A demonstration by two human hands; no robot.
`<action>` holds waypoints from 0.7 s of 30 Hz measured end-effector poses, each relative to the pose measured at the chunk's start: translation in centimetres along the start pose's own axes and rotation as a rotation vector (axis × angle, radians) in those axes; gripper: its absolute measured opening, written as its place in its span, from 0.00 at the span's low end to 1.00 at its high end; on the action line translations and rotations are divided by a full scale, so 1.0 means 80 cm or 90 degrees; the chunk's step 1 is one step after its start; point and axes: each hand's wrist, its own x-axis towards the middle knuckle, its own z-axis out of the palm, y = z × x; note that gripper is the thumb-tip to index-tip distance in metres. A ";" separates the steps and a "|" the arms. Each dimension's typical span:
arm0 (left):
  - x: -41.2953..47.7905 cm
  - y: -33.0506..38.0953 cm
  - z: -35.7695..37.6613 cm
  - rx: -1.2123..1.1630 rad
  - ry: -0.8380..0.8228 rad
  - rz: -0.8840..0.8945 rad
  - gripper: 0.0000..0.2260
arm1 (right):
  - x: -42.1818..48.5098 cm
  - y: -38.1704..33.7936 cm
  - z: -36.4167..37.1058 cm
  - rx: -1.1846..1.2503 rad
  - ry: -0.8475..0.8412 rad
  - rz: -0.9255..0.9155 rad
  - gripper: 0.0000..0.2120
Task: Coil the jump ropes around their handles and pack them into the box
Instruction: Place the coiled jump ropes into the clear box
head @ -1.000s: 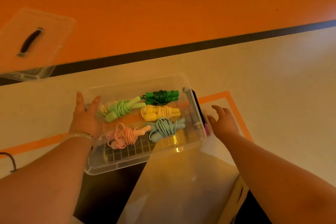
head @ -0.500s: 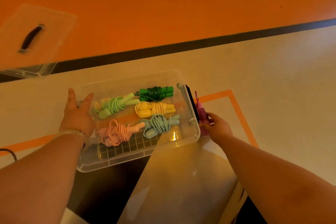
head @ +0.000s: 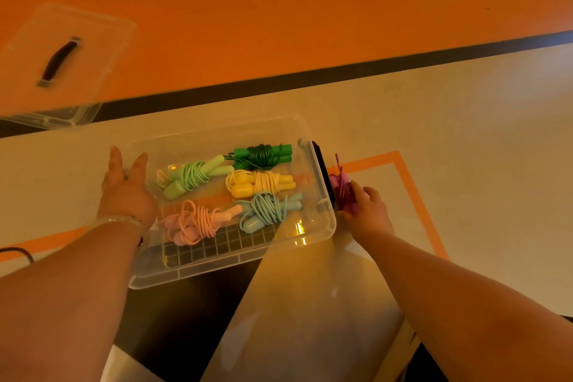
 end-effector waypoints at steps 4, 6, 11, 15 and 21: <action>-0.001 0.000 0.002 0.056 -0.013 0.009 0.29 | 0.001 -0.005 0.004 -0.051 0.013 0.019 0.34; -0.002 -0.002 0.003 0.096 -0.015 0.028 0.28 | 0.002 -0.006 0.003 -0.057 0.017 0.017 0.32; 0.000 -0.004 0.002 0.135 -0.027 0.034 0.28 | 0.004 -0.008 0.002 -0.099 0.006 0.031 0.30; 0.000 -0.001 0.002 0.161 -0.034 0.033 0.29 | -0.003 -0.003 0.004 -0.063 0.023 0.040 0.29; 0.000 0.000 0.000 0.169 -0.038 0.034 0.29 | -0.011 -0.021 -0.019 0.113 0.153 -0.057 0.29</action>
